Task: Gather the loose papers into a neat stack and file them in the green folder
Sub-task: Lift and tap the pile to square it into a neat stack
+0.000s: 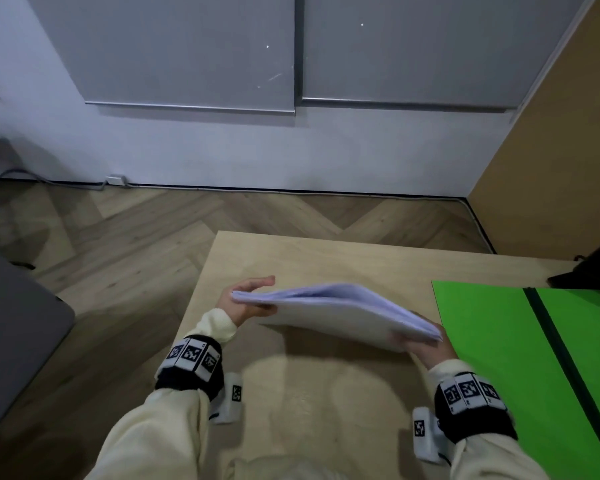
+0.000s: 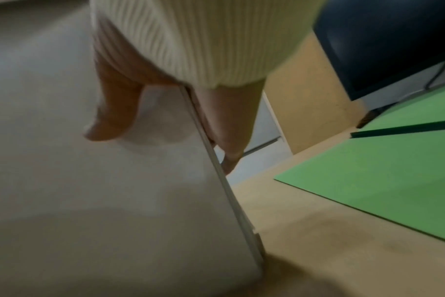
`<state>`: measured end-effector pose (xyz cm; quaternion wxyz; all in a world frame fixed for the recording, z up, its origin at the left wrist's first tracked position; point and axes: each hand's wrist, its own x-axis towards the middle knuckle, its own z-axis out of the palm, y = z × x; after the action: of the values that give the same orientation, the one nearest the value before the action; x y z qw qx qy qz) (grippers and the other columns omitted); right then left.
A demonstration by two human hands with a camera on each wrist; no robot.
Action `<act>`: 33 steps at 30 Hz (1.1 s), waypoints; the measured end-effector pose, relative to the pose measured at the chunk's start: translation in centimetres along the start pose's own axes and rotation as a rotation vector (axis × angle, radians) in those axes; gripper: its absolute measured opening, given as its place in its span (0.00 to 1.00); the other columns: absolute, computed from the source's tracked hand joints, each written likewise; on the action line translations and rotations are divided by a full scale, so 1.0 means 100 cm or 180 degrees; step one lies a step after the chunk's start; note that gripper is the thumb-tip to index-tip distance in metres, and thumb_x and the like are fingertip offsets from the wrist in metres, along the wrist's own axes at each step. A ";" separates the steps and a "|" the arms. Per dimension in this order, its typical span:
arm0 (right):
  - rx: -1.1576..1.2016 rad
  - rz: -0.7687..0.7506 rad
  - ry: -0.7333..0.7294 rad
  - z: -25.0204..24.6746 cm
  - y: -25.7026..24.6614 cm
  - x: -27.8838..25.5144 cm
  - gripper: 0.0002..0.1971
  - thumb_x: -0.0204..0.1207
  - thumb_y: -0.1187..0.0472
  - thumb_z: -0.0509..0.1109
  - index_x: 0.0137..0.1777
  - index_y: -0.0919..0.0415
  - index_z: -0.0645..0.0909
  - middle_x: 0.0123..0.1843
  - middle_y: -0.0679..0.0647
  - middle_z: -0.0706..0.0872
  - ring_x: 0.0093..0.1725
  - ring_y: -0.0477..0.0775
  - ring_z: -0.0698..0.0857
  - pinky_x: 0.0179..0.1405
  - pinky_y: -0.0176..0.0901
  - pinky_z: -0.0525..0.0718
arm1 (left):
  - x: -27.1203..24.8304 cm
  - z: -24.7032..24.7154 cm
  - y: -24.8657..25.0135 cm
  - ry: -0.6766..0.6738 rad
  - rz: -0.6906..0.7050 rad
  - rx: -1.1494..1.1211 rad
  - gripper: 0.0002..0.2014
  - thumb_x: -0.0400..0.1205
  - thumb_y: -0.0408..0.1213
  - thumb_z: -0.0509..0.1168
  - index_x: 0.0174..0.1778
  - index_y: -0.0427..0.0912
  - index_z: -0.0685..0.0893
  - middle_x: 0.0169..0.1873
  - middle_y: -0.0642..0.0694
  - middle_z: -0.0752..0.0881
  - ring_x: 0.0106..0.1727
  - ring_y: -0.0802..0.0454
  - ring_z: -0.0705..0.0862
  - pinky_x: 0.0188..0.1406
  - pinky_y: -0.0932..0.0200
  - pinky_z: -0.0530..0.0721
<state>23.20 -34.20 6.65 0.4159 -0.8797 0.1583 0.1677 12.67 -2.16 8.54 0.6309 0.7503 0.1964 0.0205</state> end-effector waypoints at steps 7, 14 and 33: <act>0.1038 -0.0819 0.0128 -0.028 -0.036 -0.026 0.10 0.67 0.67 0.78 0.36 0.65 0.77 0.43 0.62 0.85 0.47 0.55 0.79 0.50 0.48 0.77 | 0.003 0.011 0.048 0.1275 0.0420 0.0143 0.13 0.65 0.25 0.78 0.37 0.45 0.83 0.33 0.57 0.89 0.43 0.59 0.87 0.47 0.64 0.82; -0.0011 -0.2482 -0.0523 -0.058 -0.109 -0.066 0.14 0.63 0.51 0.76 0.43 0.60 0.87 0.30 0.44 0.90 0.30 0.34 0.81 0.34 0.46 0.81 | -0.025 0.046 0.129 -0.0008 0.1443 0.2259 0.32 0.58 0.66 0.70 0.54 0.53 0.86 0.52 0.54 0.90 0.59 0.52 0.86 0.68 0.44 0.76; 0.2667 -0.2016 -0.0826 -0.046 -0.089 -0.057 0.20 0.67 0.75 0.70 0.55 0.56 0.80 0.47 0.47 0.92 0.49 0.48 0.89 0.54 0.41 0.87 | -0.028 0.038 0.098 0.0628 0.0901 -0.0939 0.09 0.68 0.24 0.76 0.35 0.43 0.86 0.26 0.60 0.91 0.29 0.68 0.87 0.31 0.70 0.86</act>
<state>22.57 -31.64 17.81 0.7774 -0.6153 -0.1140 0.0640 13.78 -7.91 17.72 0.7023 0.6644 0.1447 0.2106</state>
